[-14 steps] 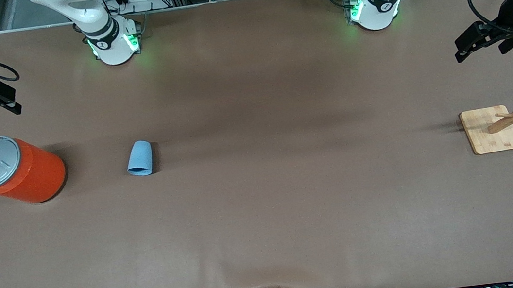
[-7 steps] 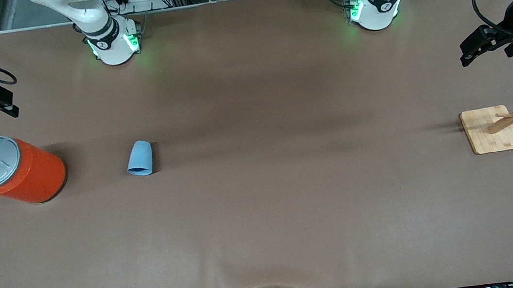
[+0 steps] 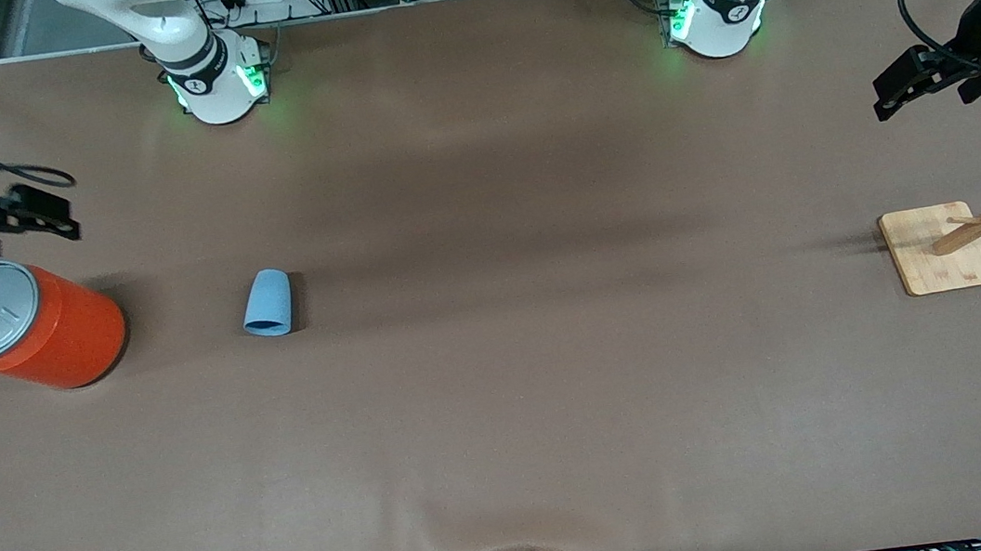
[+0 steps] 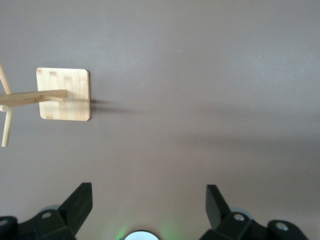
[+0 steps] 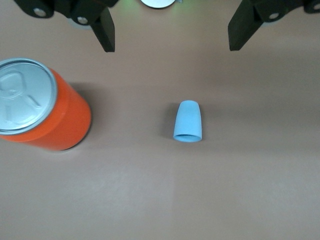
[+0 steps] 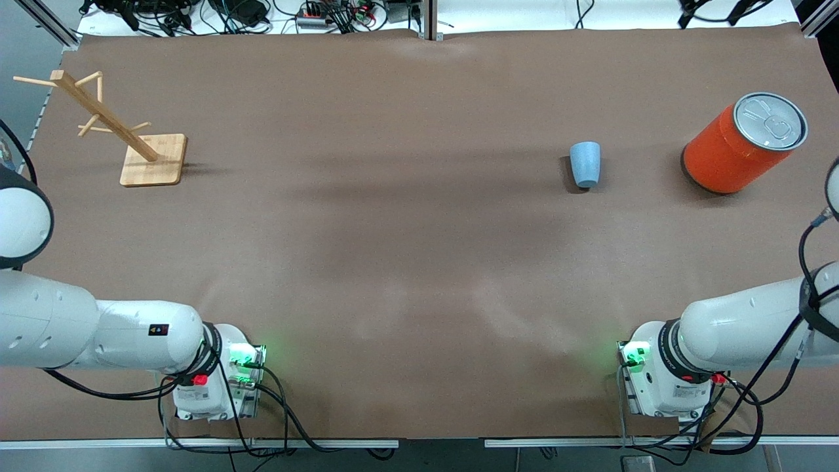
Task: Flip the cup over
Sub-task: 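Reach the right gripper down to the blue cup lying on its side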
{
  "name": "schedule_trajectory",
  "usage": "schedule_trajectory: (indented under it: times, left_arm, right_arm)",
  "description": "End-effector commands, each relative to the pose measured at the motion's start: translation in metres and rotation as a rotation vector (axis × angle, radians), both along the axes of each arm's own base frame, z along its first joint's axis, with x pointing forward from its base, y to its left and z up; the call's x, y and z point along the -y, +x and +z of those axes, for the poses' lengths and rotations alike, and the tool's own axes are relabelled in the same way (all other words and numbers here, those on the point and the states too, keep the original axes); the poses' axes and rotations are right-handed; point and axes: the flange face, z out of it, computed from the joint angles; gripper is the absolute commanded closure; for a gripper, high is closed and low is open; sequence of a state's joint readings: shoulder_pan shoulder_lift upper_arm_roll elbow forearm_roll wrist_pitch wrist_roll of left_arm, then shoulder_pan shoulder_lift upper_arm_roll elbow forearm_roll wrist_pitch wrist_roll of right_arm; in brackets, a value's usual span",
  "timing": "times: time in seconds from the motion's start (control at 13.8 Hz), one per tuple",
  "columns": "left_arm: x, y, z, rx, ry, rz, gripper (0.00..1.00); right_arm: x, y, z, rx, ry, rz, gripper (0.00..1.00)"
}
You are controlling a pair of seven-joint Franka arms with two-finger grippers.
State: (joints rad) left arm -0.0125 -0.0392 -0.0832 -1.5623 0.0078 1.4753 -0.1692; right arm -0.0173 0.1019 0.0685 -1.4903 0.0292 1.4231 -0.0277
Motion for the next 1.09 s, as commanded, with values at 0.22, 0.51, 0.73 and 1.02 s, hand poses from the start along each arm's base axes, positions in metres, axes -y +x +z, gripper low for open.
schedule_trajectory:
  times: [0.22, 0.51, 0.73, 1.02]
  left_arm:
    - [0.0, -0.004, 0.005, -0.001, 0.015, 0.003, 0.0]
    - [-0.001, -0.004, 0.005, -0.003, 0.014, 0.003, 0.0]
    - [0.0, -0.004, 0.005, -0.004, 0.009, -0.001, 0.0]
    - [0.0, -0.003, 0.004, -0.006, 0.006, -0.004, 0.0]
  right_arm:
    - [-0.067, 0.028, -0.117, -0.136, 0.007, 0.069, 0.0]
    - [-0.085, 0.016, -0.191, -0.134, -0.018, 0.056, 0.0]
    - [-0.074, -0.004, -0.259, -0.119, -0.018, 0.035, 0.0]
    - [-0.088, -0.023, -0.326, -0.167, -0.027, 0.062, 0.0]
